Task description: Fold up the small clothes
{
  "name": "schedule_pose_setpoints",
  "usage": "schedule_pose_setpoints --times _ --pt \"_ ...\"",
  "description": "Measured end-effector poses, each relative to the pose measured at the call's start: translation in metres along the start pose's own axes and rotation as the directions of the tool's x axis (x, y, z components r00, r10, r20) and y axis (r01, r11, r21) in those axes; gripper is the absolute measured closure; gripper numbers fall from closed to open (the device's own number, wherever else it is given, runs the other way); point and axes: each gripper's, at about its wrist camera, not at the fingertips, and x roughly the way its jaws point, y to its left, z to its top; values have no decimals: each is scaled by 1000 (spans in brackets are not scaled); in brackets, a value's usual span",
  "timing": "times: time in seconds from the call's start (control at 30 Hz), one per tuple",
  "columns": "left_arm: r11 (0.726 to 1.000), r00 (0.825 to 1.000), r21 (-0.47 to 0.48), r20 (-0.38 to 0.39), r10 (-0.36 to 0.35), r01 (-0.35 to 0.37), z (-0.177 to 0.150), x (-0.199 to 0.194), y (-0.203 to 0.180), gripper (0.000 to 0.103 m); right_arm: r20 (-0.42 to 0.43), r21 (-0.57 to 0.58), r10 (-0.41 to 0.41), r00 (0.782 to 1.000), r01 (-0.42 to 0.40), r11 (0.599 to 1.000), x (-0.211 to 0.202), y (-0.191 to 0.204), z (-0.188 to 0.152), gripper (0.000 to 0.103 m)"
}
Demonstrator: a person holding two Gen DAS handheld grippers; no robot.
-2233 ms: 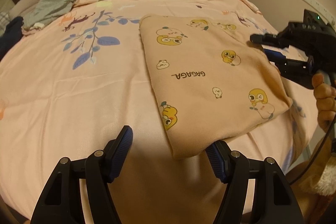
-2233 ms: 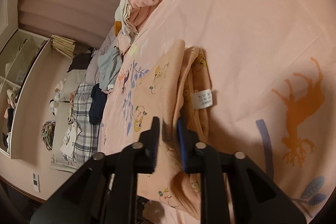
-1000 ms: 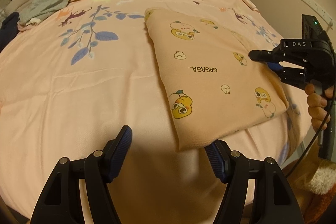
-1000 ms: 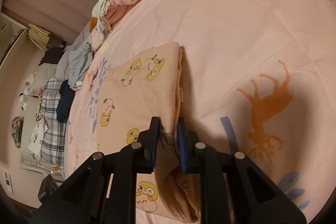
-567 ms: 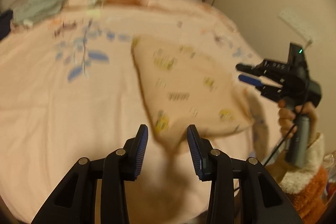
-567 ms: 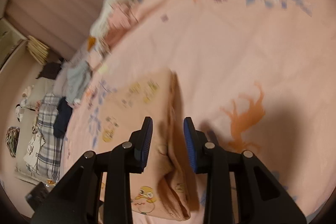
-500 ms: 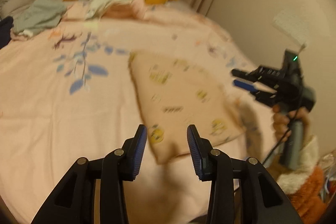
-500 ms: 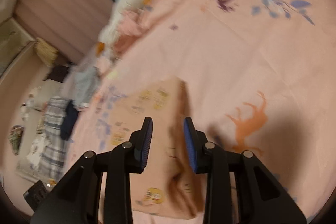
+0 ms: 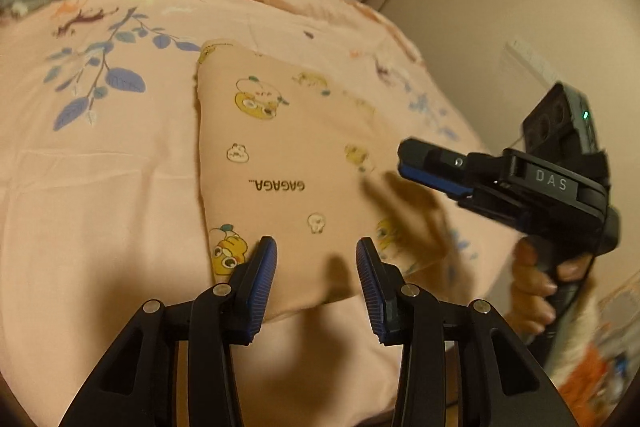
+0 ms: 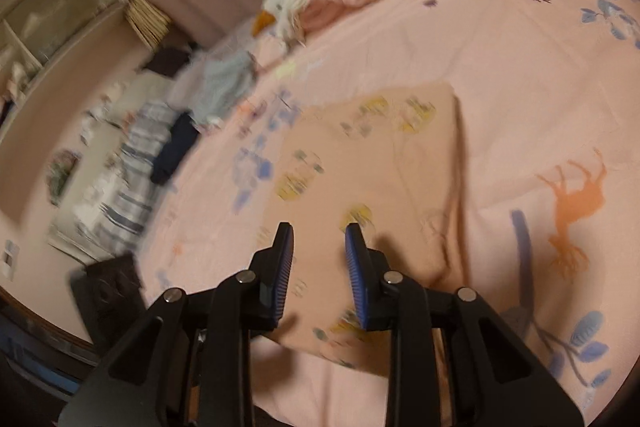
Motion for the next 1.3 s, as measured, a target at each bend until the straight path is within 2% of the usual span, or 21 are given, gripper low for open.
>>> schedule_pose_setpoints --times 0.07,0.1,0.2,0.27,0.3,0.33,0.5,0.6,0.7,0.73,0.77,0.8,0.87,0.9,0.93,0.97,1.13,1.3 --pt "1000 1000 6 -12 5 -4 -1 3 0 62 -30 13 -84 996 85 996 4 -9 -6 77" --pt "1000 1000 -4 -21 1 -1 -1 6 2 63 -50 36 -114 992 116 993 5 -17 -8 81" --pt "999 999 -37 -46 -3 1 -4 13 10 63 -89 126 -103 991 114 985 2 -41 -10 89" --pt "998 999 -61 -43 -13 10 -5 17 14 63 -101 144 -134 986 148 979 -1 -51 -13 89" --pt "998 999 -70 -40 -14 11 -5 17 15 63 -107 135 -183 977 197 971 -1 -54 -15 81" --pt "997 999 -74 -42 -12 9 -5 19 15 63 -112 127 -230 967 244 962 -3 -57 -18 83" --pt "998 999 -68 -43 2 -5 -5 18 11 63 -83 178 -179 980 192 965 -15 -67 -24 81" --pt "998 999 -60 -35 6 -8 -7 19 10 63 -3 168 -168 986 166 972 -27 -61 -26 78" --pt "999 999 -29 -28 25 -25 -9 21 7 63 104 136 -20 994 6 991 -40 -48 -25 79" --pt "999 999 -20 -26 32 -33 -9 22 6 63 122 102 63 991 -76 992 -41 -39 -26 79" --pt "999 999 -9 -24 42 -42 -10 22 5 63 116 84 89 989 -99 992 -40 -34 -27 79" --pt "999 999 2 -21 49 -49 -10 23 3 63 100 68 85 991 -92 993 -35 -28 -30 79" --pt "998 998 22 -17 55 -55 -9 25 2 63 27 63 -6 1000 4 998 -16 -23 -38 79" --pt "998 998 29 -22 57 -56 -9 26 3 63 -32 68 -56 998 58 996 -3 -24 -43 84" --pt "998 998 29 -27 55 -54 -8 26 3 63 -90 77 -101 991 108 991 10 -27 -48 85" --pt "999 998 24 -29 48 -47 -8 26 5 63 -95 79 -119 988 126 989 15 -28 -50 86" --pt "1000 1000 -14 -14 4 -4 -8 26 13 63 -102 22 -129 986 132 991 11 -25 -51 85" --pt "999 999 20 10 39 -39 -12 26 5 62 -90 -11 -132 987 132 991 5 -24 -61 85"
